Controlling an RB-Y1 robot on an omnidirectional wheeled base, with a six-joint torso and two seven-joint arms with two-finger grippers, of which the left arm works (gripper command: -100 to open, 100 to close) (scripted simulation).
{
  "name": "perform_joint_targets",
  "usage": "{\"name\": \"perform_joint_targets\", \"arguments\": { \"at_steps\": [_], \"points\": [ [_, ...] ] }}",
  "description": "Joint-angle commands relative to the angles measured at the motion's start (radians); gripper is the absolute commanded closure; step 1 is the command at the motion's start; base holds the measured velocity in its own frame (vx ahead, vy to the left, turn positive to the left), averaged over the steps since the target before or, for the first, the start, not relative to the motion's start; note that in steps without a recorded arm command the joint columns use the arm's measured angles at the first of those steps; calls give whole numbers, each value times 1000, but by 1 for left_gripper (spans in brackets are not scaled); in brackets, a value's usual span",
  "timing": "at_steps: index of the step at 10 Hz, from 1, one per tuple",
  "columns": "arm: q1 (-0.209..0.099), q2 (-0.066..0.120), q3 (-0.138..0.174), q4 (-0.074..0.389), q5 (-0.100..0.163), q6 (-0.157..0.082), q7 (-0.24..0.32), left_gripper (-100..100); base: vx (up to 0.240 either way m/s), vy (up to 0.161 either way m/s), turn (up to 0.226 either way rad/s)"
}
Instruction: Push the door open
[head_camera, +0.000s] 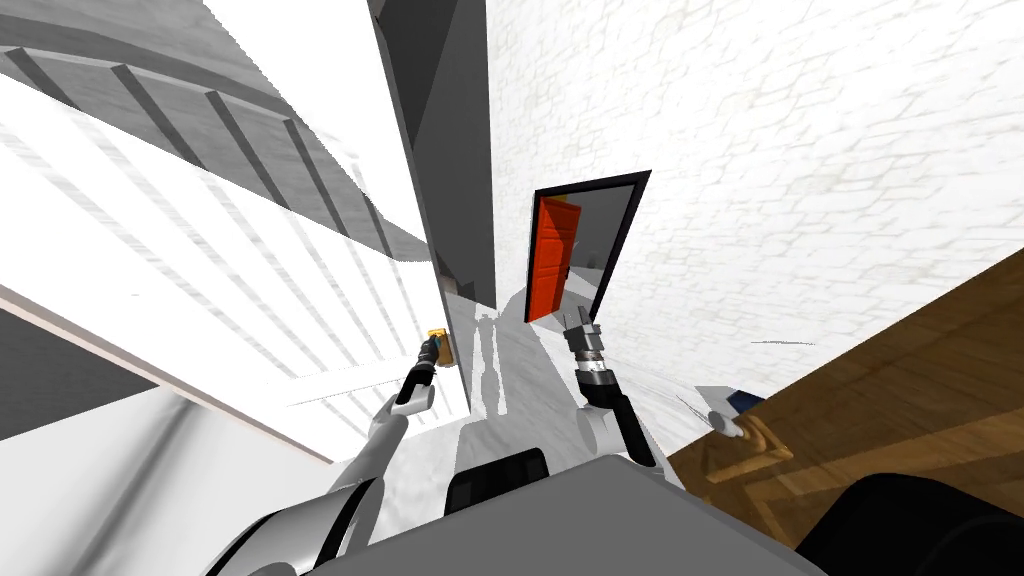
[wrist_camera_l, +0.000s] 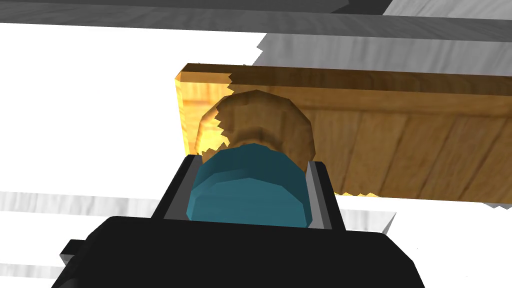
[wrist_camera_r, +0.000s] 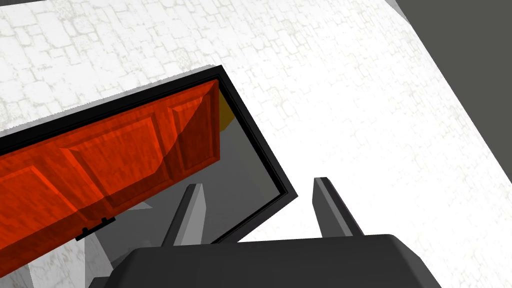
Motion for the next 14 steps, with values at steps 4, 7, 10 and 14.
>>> {"name": "perform_joint_targets", "arguments": {
  "at_steps": [4,7,10,14],
  "points": [
    [-12,26,50,32,18,-19,-18,100,181,-125,72],
    [-7,29,61,36,22,-19,-22,100,146,-61,39],
    [-3,44,90,35,33,-20,-31,100,155,-60,47],
    [2,59,125,39,45,-22,-44,100,174,-82,56]
  ]
}}
